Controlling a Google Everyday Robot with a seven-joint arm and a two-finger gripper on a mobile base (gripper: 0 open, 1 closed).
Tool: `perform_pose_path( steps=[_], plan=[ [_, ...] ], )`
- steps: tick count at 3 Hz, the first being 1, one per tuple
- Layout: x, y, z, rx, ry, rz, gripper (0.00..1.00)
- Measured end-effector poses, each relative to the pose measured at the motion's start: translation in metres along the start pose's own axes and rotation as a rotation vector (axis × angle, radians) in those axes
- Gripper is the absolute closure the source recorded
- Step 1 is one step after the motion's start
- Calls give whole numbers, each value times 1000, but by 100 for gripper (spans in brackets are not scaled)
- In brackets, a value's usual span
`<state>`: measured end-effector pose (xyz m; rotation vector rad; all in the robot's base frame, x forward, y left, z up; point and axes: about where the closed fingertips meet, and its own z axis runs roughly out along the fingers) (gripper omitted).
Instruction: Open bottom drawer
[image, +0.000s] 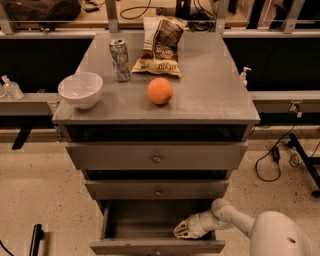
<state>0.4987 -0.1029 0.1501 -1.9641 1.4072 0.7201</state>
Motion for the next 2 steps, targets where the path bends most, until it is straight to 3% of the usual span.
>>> perform_pose_path(
  steps=[1, 2],
  plan=[
    [0, 0, 0, 0, 0, 0, 100],
    [-11, 10, 5, -60, -41, -44, 100]
  ],
)
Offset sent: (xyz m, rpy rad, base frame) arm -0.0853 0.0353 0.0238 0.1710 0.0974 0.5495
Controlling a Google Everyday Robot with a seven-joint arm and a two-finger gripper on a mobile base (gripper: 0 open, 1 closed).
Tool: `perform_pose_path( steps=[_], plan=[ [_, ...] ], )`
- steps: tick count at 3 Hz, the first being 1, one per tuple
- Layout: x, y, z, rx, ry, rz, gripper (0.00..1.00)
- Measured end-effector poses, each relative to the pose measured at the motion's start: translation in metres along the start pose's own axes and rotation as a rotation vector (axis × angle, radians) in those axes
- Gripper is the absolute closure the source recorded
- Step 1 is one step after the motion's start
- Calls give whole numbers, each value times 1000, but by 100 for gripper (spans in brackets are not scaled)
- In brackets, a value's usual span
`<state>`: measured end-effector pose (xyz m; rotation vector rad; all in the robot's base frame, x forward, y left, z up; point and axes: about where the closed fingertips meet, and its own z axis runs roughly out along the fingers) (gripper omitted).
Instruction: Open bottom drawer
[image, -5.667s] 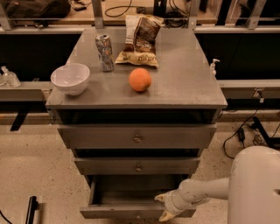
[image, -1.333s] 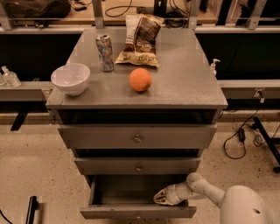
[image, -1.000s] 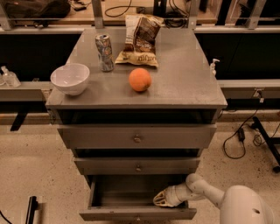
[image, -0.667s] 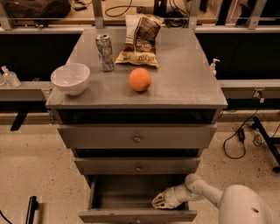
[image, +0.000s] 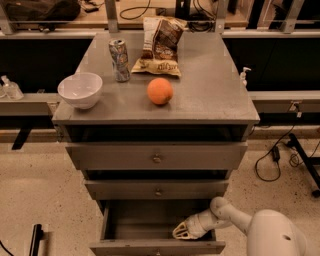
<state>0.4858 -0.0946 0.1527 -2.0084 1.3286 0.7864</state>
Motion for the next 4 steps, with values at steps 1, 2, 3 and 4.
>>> perform_pose_path(
  steps=[1, 2, 3, 4],
  plan=[
    [-10, 10, 7, -72, -37, -53, 100],
    [-23, 26, 12, -165, -85, -112, 100],
    [-23, 26, 12, -165, -85, -112, 100],
    [-26, 28, 9, -126, -68, -88, 100]
  ],
)
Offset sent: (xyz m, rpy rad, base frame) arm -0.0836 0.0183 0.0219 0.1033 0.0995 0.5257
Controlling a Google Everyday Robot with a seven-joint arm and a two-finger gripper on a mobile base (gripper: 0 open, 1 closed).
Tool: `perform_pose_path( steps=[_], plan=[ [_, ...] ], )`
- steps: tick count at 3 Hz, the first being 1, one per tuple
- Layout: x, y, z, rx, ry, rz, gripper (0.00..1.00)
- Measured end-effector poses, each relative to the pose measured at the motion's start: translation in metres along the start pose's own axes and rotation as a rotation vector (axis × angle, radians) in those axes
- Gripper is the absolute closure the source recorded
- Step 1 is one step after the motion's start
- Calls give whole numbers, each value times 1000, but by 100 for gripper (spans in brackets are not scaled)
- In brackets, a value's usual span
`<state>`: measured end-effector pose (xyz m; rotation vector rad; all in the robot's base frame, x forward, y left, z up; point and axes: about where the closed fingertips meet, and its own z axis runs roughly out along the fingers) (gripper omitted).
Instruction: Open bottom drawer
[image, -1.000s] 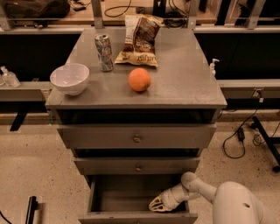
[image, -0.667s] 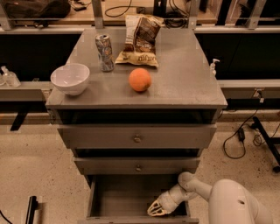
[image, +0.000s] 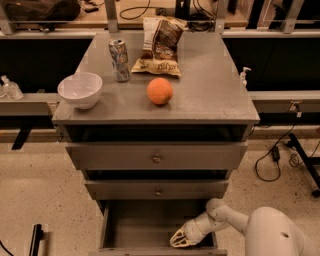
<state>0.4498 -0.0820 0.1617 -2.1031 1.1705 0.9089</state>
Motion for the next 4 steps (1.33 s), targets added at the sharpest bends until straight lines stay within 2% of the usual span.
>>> perform_pose_path(
  steps=[1, 2, 3, 4],
  plan=[
    [-12, 1, -14, 112, 49, 50, 100],
    [-19, 4, -17, 176, 74, 107, 100],
    [-11, 1, -13, 174, 82, 154, 100],
    [-11, 0, -13, 174, 82, 157, 100]
  ],
)
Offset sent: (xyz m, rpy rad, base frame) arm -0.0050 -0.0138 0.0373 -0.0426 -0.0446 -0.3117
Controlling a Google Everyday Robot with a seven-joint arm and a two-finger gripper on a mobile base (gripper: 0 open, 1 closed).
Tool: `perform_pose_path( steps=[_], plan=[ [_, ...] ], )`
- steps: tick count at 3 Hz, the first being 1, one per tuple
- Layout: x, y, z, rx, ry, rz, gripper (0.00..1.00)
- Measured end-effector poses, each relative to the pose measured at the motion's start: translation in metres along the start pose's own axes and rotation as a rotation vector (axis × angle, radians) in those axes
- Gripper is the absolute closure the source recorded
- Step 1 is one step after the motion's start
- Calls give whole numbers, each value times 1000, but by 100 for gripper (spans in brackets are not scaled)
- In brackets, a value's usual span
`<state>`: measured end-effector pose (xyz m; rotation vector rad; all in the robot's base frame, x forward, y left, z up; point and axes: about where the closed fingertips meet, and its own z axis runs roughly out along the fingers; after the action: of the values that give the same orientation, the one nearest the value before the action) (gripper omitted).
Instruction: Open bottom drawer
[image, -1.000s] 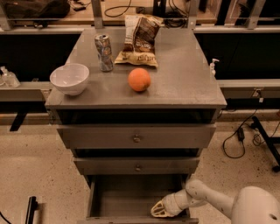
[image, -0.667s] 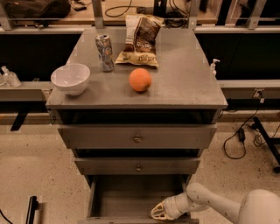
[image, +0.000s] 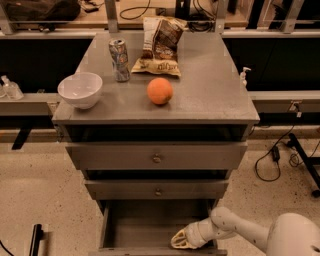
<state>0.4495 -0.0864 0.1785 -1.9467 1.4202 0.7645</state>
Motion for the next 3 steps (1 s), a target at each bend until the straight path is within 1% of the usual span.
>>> perform_pose_path(
  steps=[1, 2, 3],
  plan=[
    [20, -28, 6, 26, 59, 29, 100],
    [37, -40, 14, 37, 121, 71, 100],
    [46, -37, 28, 9, 153, 112, 100]
  ],
)
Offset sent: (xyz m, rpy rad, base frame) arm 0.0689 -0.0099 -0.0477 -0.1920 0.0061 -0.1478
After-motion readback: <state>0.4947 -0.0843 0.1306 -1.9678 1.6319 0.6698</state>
